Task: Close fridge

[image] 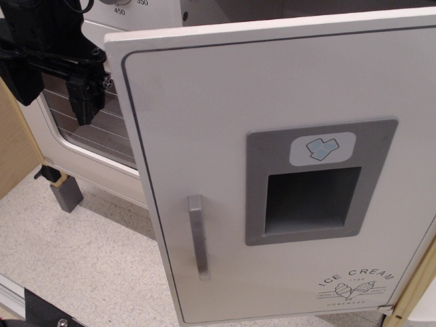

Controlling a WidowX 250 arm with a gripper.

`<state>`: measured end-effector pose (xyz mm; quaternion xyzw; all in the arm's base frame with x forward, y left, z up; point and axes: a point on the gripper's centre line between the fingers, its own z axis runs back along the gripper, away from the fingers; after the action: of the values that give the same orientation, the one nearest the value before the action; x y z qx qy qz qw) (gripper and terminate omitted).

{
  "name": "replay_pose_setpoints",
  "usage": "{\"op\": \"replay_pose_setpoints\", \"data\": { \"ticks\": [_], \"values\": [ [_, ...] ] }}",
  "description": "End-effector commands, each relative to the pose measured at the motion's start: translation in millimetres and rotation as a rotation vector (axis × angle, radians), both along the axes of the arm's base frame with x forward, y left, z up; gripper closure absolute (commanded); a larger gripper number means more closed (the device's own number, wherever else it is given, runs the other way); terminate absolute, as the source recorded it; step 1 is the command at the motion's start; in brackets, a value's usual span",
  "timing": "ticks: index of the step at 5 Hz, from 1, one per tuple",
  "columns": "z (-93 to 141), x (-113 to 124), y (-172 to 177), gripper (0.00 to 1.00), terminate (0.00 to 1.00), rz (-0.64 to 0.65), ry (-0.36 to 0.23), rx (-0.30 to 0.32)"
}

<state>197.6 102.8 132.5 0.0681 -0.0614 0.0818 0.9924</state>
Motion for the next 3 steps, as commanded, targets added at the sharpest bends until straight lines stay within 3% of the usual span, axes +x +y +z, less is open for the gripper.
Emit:
{"op": "replay_pose_setpoints", "data": {
  "ticks": [1, 3],
  "values": [
    [0, 0, 0, 0.00, 0.00, 0.000, 0.000, 0.000],
    [3, -40, -8, 0.00, 0.00, -0.153, 0.038, 0.028]
  ]
}}
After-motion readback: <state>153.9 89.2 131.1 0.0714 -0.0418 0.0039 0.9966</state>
